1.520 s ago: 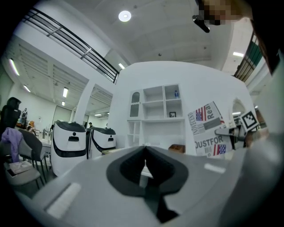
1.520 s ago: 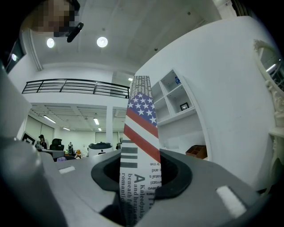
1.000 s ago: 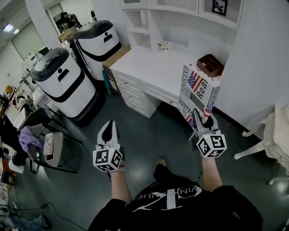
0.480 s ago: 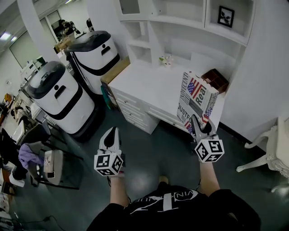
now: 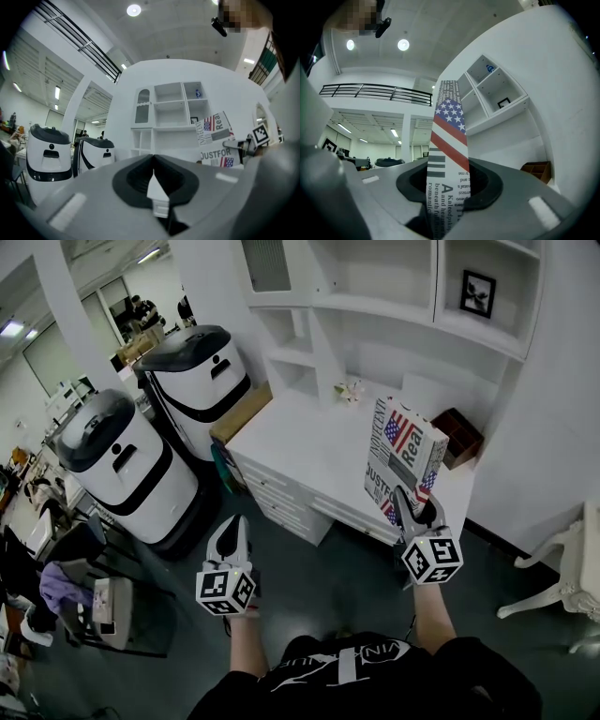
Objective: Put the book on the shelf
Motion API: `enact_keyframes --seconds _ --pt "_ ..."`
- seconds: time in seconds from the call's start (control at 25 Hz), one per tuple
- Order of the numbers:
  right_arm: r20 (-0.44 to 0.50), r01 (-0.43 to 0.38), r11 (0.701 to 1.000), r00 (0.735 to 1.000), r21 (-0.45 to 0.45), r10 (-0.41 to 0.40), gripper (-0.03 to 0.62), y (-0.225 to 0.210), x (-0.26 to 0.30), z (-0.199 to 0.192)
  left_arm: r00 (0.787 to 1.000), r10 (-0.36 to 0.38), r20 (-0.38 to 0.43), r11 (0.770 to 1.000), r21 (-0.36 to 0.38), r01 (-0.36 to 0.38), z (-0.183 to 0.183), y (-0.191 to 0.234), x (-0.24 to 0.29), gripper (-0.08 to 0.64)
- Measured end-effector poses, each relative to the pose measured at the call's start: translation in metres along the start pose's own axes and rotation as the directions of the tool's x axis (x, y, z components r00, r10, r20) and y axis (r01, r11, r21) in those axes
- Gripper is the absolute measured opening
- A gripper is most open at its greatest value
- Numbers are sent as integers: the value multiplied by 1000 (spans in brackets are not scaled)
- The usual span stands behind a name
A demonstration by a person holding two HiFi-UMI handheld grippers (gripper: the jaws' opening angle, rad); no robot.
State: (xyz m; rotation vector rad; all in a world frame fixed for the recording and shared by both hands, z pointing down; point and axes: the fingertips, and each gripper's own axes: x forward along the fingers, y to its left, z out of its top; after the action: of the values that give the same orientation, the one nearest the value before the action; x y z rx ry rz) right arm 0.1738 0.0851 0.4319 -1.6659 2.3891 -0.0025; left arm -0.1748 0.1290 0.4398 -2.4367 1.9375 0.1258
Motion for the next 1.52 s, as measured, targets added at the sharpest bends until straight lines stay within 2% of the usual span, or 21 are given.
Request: enact_keyframes --seconds 0.12,0.4,0.56,0.72,0.88,1.04,1.24,1.4,1.52 --pt "-4 -2 1000 1000 -18 2 156 -3 9 3 1000 -8 -6 1000 -25 8 -6 1 17 0" --pt "-2 28 999 1000 -31 -28 156 -17 39 3 997 -78 11 996 -40 78 -3 1 83 0" --pt "6 98 994 995 -40 -98 157 -29 63 6 987 -163 5 985 -48 163 -1 1 137 0" --pt "13 147 987 989 -59 -146 158 -37 98 10 976 -217 6 974 -65 217 2 14 194 0" --pt "27 203 977 979 -59 -202 158 -44 133 10 959 -282 -3 958 -61 281 4 25 242 0" --pt "18 248 967 969 -63 -247 156 -45 168 2 947 -321 -30 946 -69 318 -4 45 282 0" --pt "17 307 949 952 -74 -307 158 -41 213 -1 930 -363 -62 932 -41 361 -4 73 339 0" --pt "31 349 932 937 -95 -348 158 -36 230 0 902 -426 -61 905 -28 426 -1 79 368 0" --pt "51 386 916 923 -107 -383 157 -33 233 2 869 -490 -62 871 -57 487 -5 77 379 0"
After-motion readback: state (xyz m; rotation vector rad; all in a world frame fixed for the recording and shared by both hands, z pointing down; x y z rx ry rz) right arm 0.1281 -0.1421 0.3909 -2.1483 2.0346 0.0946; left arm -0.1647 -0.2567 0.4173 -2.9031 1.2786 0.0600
